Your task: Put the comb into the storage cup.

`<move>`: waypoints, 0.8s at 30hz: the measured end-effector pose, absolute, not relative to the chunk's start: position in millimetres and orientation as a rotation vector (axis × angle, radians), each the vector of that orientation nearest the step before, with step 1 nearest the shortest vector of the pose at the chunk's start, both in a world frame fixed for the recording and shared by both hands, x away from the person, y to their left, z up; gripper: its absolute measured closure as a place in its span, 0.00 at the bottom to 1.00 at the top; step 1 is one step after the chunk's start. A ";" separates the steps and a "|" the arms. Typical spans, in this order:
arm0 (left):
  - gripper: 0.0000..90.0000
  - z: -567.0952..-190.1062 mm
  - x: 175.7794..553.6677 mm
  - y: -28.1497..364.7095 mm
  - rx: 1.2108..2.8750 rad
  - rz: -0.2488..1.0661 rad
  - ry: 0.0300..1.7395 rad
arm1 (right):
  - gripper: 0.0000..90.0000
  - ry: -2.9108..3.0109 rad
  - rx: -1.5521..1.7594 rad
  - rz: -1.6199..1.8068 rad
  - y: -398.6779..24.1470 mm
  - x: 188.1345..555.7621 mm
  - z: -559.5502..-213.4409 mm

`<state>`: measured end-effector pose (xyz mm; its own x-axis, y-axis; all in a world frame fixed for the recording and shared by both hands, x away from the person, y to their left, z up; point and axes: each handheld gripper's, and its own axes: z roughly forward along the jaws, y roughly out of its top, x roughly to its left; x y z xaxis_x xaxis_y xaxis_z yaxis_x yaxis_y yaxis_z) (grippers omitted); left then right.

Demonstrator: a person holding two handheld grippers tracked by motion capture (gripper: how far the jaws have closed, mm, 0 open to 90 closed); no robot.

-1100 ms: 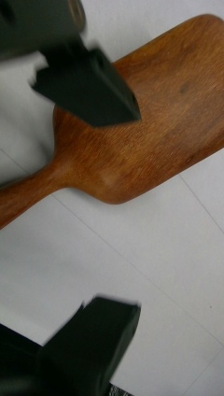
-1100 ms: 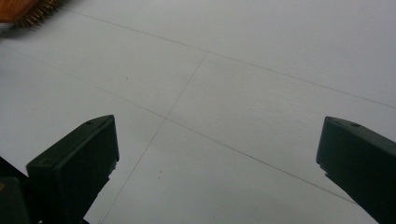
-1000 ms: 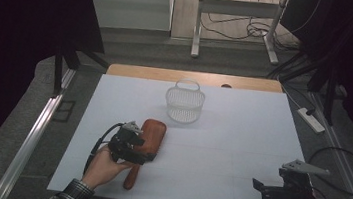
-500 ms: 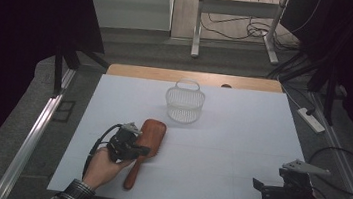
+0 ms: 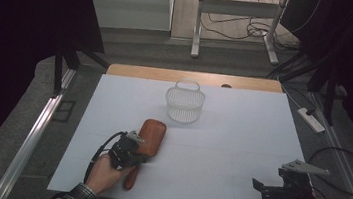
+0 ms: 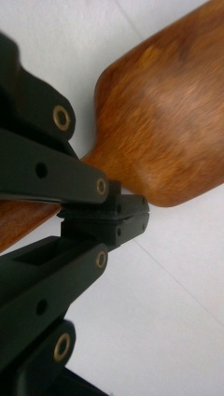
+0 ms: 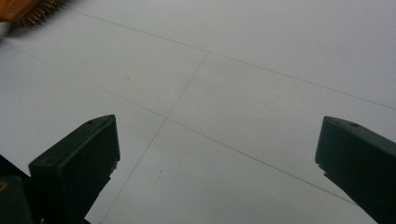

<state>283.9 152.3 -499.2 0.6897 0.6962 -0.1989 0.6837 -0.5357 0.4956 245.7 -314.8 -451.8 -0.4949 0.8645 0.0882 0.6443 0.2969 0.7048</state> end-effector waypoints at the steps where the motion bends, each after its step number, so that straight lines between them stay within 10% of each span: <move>1: 0.98 -500.8 283.7 150.7 2.368 0.032 1.057 | 0.00 2.262 1.365 1.006 -314.8 245.8 -451.9; 24: 0.99 -506.1 288.7 169.6 2.404 -0.021 1.130 | 0.01 2.269 1.366 0.985 -313.7 246.3 -452.2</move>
<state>288.7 169.6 -506.1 0.6589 0.7218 -0.2118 0.7291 -0.5434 0.4162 246.3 -313.7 -452.2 -0.4946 0.8655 0.0788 0.6488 0.3074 0.6961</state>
